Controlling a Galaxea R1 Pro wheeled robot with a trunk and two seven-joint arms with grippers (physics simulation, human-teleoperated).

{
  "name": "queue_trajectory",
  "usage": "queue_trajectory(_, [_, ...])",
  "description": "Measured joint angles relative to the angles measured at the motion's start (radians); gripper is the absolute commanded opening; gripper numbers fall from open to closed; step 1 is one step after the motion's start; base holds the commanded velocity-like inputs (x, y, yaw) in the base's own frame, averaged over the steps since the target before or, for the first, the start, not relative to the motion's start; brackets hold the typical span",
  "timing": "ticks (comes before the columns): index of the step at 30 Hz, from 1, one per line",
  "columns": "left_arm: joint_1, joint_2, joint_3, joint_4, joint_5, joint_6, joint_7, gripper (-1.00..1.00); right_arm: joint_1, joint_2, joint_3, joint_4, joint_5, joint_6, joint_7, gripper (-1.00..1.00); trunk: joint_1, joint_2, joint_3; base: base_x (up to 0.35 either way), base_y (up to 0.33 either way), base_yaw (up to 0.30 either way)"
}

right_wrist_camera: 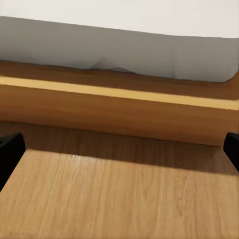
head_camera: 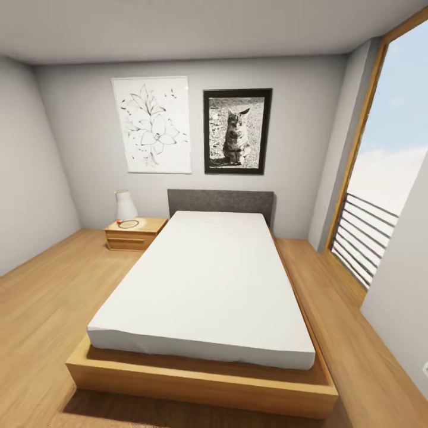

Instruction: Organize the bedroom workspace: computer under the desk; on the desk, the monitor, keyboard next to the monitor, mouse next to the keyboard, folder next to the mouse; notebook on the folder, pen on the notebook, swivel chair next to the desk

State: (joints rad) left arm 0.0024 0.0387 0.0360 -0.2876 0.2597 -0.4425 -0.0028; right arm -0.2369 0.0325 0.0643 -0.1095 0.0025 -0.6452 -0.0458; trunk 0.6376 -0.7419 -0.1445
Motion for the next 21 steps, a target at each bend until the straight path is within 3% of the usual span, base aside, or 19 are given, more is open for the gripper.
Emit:
queue_trajectory(15, [0.000, 0.000, 0.000, 0.000, 0.000, 0.000, 0.000, 1.00, 0.000, -0.003, -0.001, 0.000, -0.001, -0.002, -0.001, 1.00, 0.000, 0.000, 0.004, 0.000, 0.000, 0.282])
queue_trajectory(21, [0.000, 0.000, 0.000, 0.000, 0.000, 0.000, 0.000, 1.00, 0.000, -0.003, -0.001, 0.000, -0.001, -0.002, -0.001, 1.00, 0.000, 0.000, 0.006, 0.000, 0.000, 0.138])
